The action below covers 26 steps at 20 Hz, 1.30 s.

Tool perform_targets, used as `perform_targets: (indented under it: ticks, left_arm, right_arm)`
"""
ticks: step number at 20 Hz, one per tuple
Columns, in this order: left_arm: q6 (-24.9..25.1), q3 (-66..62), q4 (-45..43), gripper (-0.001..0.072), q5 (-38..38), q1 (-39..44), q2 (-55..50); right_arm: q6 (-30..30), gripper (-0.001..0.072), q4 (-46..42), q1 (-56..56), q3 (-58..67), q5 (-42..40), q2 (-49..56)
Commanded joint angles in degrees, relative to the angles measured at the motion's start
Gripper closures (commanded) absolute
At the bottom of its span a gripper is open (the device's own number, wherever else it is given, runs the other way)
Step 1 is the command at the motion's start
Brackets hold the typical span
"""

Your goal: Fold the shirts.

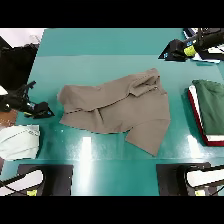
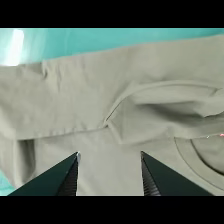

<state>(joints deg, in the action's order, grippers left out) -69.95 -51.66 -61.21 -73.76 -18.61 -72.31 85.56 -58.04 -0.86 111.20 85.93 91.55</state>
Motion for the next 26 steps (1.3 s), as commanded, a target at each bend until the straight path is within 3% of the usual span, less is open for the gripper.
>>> perform_targets:
  ticks: [1, 5, 12, 16, 17, 18, 19, 20, 21, 26]
  left_arm:
    - [2.97, 6.75, 3.69, 0.0443, 5.73, -0.96, 0.04]
    - [5.9, 8.61, 4.87, 0.0443, 7.8, -0.96, -0.04]
    - [6.97, 8.66, 9.75, 0.0443, 7.98, -0.59, -3.28]
    - [6.97, 8.63, 9.09, 0.0445, 9.79, 3.65, -3.26]
    - [6.71, 8.63, 9.14, 0.0471, 10.64, 4.11, -3.26]
    - [6.03, 8.57, 9.73, 0.0636, 10.8, 4.09, -3.23]
    - [5.49, 8.26, 9.7, 0.0684, 10.58, 4.11, -3.21]
    - [5.22, 7.69, 9.79, 0.0685, 9.29, 4.11, -3.19]
    - [4.81, 7.13, 9.79, 0.0686, 7.48, 4.11, -2.78]
    - [4.81, 6.91, 6.54, 0.0686, 6.67, 4.11, 5.64]
  right_arm:
    - [-0.13, 0.0283, 0.04, 0.46, 0.15, 2.34, 0.02]
    - [-0.13, 0.0283, 0.04, 0.42, 0.15, 4.11, 0.02]
    - [-0.13, 0.0284, 0.04, 0.42, 0.15, 5.29, 0.02]
    - [-0.13, 0.0284, 0.02, 0.39, 0.15, 6.27, 0.02]
    - [-0.13, 0.0284, 0.02, 0.39, 0.15, 6.93, 0.02]
    - [-0.15, 0.0284, -0.04, 0.39, 0.15, 7.78, 0.02]
    - [-0.13, 0.0287, -0.02, 0.07, 0.15, 9.07, 0.02]
    - [-0.13, 0.037, -0.02, -0.07, 0.15, 10.78, 0.02]
    - [-0.15, 0.039, -0.31, 0.0, 0.15, 12.92, 0.0]
    - [-0.72, 0.0389, -1.92, -1.42, -0.2, 19.04, -0.07]
